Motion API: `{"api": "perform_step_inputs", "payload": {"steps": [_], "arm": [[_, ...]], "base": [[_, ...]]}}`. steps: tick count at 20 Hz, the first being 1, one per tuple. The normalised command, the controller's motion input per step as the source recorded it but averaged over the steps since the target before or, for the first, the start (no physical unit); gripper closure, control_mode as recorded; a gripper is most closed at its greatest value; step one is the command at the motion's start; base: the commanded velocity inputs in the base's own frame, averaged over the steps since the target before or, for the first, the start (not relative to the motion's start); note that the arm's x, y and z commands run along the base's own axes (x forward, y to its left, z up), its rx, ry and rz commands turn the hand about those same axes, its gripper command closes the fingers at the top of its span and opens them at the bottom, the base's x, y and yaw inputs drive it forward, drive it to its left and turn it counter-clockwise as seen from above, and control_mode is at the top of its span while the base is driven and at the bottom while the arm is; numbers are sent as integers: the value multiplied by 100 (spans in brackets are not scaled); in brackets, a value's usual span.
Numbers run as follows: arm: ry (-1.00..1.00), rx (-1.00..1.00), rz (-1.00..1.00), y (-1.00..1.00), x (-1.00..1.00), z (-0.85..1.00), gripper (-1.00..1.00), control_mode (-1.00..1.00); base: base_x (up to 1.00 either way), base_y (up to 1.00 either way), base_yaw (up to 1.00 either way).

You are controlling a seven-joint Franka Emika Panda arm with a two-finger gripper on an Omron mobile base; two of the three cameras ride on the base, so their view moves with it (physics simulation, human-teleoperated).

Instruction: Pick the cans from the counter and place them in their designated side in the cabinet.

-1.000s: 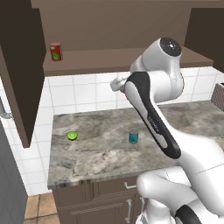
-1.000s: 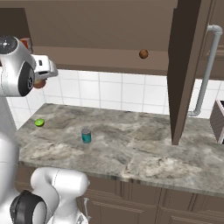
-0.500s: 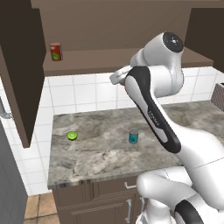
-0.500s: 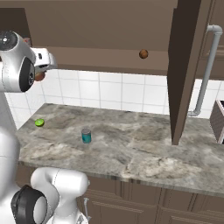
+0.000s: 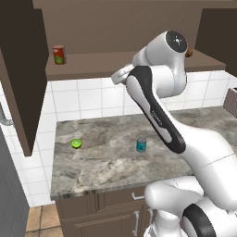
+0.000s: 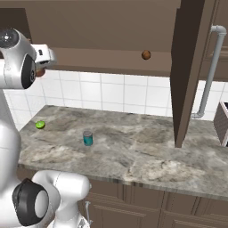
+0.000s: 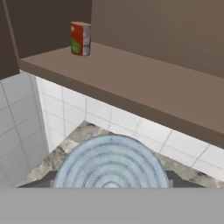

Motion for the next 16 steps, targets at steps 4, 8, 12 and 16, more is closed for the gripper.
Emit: {"api": "perform_step_inputs", "payload": {"steps": [4, 8, 12, 16], "arm": [[-3, 0, 2, 10, 27, 0, 100, -100], [-3, 0, 2, 11, 23, 7, 100, -100], [-2, 0, 2, 16, 20, 13, 100, -100], [0, 0, 3, 19, 11, 15, 100, -100]], "base": [[0, 0, 0], [0, 0, 0], [0, 0, 0], [0, 0, 0]]}}
